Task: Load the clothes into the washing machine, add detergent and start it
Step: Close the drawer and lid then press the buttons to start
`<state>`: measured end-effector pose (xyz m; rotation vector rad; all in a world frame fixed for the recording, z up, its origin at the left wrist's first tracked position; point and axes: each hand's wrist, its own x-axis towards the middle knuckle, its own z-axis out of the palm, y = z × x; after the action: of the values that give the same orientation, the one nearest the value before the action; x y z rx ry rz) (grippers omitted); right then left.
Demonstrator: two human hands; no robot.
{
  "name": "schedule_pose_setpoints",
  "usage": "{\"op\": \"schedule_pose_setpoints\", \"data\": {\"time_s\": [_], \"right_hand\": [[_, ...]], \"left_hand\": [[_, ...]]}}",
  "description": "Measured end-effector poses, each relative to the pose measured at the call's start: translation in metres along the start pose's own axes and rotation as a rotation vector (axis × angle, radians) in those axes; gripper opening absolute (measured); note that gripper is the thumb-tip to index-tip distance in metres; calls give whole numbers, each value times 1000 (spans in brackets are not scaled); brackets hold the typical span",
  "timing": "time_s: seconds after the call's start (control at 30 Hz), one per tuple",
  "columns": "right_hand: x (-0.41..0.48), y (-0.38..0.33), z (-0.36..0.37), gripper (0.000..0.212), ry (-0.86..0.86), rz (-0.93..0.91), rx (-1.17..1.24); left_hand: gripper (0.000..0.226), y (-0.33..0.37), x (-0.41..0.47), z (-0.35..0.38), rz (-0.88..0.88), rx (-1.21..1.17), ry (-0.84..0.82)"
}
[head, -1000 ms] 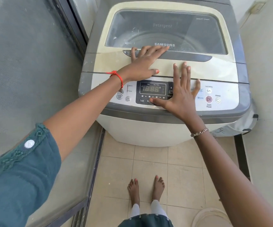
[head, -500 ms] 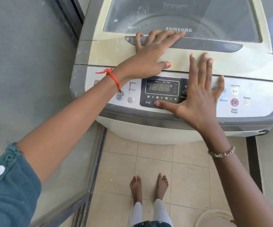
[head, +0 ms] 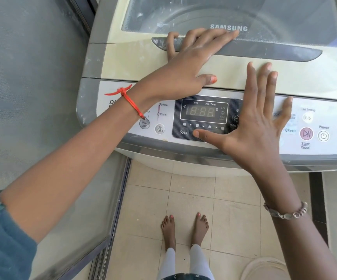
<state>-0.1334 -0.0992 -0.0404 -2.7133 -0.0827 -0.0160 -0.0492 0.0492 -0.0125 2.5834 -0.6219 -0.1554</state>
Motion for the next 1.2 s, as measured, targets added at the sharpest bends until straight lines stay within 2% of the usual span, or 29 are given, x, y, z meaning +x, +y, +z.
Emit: {"op": "schedule_pose_setpoints", "data": {"time_s": [0.8, 1.2], "right_hand": [[-2, -11, 0, 124, -42, 55, 249], [-1, -14, 2, 124, -30, 70, 209]], "left_hand": [[71, 0, 0, -1, 7, 14, -8], [70, -1, -1, -1, 20, 15, 1]]}}
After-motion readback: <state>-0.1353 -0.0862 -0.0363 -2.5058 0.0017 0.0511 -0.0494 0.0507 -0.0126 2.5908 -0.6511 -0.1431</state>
